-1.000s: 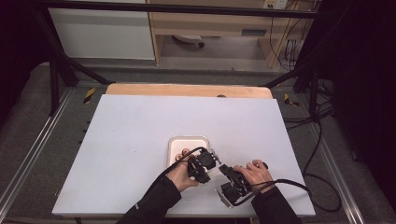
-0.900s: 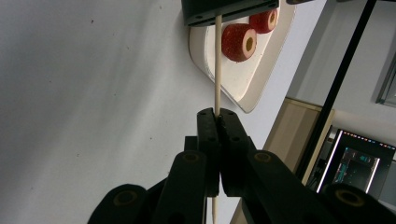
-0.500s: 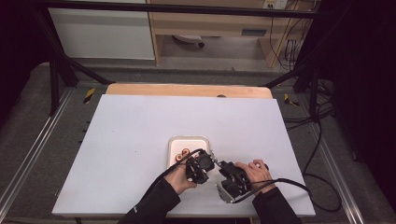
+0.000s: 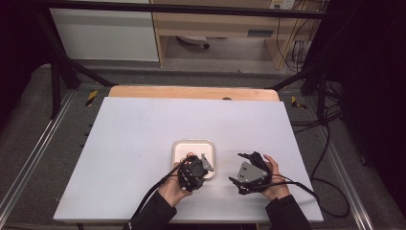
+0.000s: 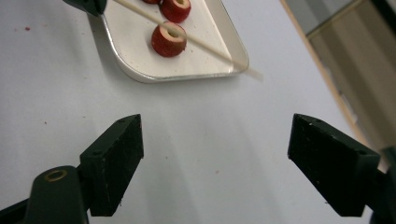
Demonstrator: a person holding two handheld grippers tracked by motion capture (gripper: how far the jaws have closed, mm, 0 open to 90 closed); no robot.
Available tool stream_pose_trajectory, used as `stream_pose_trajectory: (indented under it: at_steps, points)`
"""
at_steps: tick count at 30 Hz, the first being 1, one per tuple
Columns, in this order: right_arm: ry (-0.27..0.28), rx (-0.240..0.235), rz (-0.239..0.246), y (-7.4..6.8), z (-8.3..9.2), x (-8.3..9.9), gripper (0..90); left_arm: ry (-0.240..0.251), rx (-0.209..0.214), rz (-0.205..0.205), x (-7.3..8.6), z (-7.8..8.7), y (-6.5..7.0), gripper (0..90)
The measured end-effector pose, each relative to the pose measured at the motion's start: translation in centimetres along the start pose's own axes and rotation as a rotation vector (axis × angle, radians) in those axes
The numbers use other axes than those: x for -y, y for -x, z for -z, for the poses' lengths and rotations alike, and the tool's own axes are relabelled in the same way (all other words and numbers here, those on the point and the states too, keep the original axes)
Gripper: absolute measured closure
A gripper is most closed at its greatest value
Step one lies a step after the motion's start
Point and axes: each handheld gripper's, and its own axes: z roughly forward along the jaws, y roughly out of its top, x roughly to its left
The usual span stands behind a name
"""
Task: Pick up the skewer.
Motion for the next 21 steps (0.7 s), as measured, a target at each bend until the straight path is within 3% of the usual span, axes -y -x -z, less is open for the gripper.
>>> stream_pose_trajectory:
  at_steps: [2,3,4,5,6,8,9,10,11,16,21]
  points:
    - [-0.005,-0.024,-0.096,0.3,0.0,0.4,15.6,0.025,-0.021,0.026,0.5,0.3,-0.1,88.4]
    - [-0.005,-0.024,-0.096,0.3,0.0,0.4,15.6,0.042,-0.018,0.04,0.8,0.4,-0.2,88.4]
    - [-0.011,-0.044,-0.187,0.7,-0.1,0.9,13.7,0.066,-0.019,0.061,1.1,0.6,-0.2,88.4]
    - [-0.014,-0.06,-0.234,0.8,-0.1,1.1,12.4,0.085,-0.028,0.08,1.4,0.7,-0.2,88.4]
    - [-0.014,-0.06,-0.234,0.8,-0.1,1.1,12.4,0.102,-0.035,0.094,1.7,0.8,-0.2,88.4]
    - [-0.016,-0.099,-0.364,1.3,-0.2,1.6,10.4,0.138,-0.05,0.122,2.3,1.1,-0.2,88.3]
    - [-0.017,-0.108,-0.399,1.5,-0.2,1.8,9.2,0.157,-0.054,0.141,2.6,1.2,-0.2,88.3]
    - [-0.017,-0.108,-0.399,1.5,-0.2,1.8,9.2,0.176,-0.058,0.156,2.9,1.2,-0.1,88.3]
    - [-0.023,-0.126,-0.453,1.7,-0.3,2.1,7.0,0.19,-0.064,0.162,3.2,1.2,0.0,88.4]
    - [-0.04,-0.146,-0.511,1.9,-0.5,2.2,4.5,0.276,-0.083,0.213,4.7,1.3,0.4,88.3]
    - [-0.017,-0.175,-0.588,2.2,-0.6,1.9,4.6,0.357,-0.102,0.274,6.2,1.4,0.3,88.4]
